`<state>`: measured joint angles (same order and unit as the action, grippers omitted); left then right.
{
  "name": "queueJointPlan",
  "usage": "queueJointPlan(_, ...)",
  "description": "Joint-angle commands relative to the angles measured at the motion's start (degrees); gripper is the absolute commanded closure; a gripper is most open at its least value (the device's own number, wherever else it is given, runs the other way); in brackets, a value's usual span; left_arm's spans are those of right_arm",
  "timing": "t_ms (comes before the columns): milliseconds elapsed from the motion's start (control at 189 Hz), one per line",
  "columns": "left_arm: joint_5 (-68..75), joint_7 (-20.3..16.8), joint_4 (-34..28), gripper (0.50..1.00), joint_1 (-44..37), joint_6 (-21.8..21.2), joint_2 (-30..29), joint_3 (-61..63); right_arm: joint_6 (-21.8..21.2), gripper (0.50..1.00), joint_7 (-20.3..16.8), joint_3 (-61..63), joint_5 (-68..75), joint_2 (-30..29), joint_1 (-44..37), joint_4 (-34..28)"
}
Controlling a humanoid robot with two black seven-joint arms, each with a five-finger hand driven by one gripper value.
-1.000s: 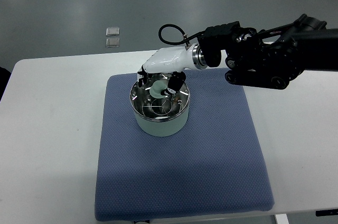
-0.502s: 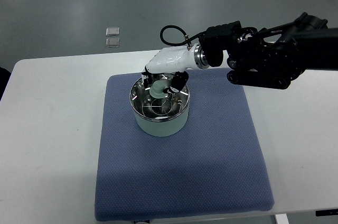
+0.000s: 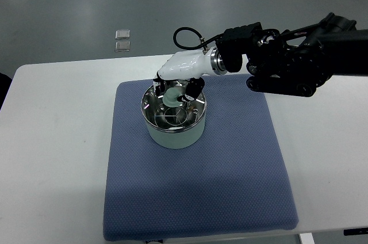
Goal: Open lid and place right of pot
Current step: 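Close the right hand's fingers around the green knob of the glass lid, then lift the glass lid off the pot with the right hand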
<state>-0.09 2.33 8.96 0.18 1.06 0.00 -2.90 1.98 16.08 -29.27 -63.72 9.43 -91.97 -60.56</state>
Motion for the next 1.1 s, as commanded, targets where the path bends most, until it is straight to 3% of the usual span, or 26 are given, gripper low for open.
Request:
queueJointPlan(0,0.0,0.0,0.0,0.500,0.0,0.0,0.0,0.0,0.0,0.854,0.0,0.0,0.0,0.0,0.1,0.0)
queueJointPlan(111,0.0,0.0,0.0,0.500,0.0,0.0,0.0,0.0,0.0,0.889,0.0,0.0,0.0,0.1,0.1,0.0)
queueJointPlan(206,0.0,0.0,0.0,0.500,0.0,0.0,0.0,0.0,0.0,0.993,-0.1,0.0,-0.1,0.1,0.1,0.0)
queueJointPlan(656,0.0,0.0,0.0,0.500,0.0,0.0,0.0,0.0,0.0,1.000,0.2,-0.2,-0.9,0.6,0.0,-0.1)
queueJointPlan(1095,0.0,0.0,0.0,0.500,0.0,0.0,0.0,0.0,0.2,1.000,0.5,-0.3,-0.7,5.1,-4.0,-5.3)
